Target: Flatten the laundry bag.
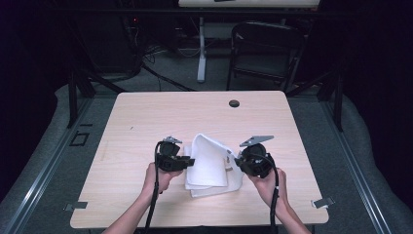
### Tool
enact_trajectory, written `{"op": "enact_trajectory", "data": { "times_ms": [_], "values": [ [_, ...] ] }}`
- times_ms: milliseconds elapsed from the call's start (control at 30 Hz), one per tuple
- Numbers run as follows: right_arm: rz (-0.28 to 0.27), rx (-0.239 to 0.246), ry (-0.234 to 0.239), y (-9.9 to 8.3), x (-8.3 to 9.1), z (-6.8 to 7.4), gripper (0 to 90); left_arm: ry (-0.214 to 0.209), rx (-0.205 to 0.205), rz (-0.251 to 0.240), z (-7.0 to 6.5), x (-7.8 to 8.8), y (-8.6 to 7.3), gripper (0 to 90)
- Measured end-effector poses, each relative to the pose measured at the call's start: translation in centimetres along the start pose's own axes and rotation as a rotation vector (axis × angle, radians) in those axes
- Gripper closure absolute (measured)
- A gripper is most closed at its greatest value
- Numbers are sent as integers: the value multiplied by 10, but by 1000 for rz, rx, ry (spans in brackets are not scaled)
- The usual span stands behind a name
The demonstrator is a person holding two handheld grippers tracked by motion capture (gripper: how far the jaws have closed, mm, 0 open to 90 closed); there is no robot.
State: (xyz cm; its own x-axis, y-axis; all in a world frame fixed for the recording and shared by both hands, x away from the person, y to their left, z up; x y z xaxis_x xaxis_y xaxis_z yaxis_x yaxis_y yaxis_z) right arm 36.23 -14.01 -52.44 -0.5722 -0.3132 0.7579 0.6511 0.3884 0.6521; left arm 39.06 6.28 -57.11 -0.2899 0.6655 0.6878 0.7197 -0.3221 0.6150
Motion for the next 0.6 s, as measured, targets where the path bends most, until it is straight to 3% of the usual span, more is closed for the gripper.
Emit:
{"op": "enact_trajectory", "data": {
  "times_ms": [67,300,600],
  "values": [
    [8,-28,2,-3,-2,-10,857,8,7,-7,-1,-1,0,611],
    [26,-72,-31,-10,-7,-31,856,19,20,-28,1,8,2,474],
    [56,-79,-67,-19,-14,-41,854,32,61,-20,14,13,-7,444]
  ]
}}
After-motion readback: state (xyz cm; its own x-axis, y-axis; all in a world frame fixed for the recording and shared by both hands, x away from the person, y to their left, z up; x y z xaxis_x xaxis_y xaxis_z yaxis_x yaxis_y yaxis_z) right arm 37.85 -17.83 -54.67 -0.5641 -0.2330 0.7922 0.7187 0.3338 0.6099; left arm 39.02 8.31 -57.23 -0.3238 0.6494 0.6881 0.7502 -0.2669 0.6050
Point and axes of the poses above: each handheld gripper's, and its own axes: x roughly backward along the jaws, y roughly out of its top, z roughly to its left, the point moved 8 cm from there along -x, roughly forward along the jaws, and after that the axes turned 5 degrees about -y, right-handed, at the moved point
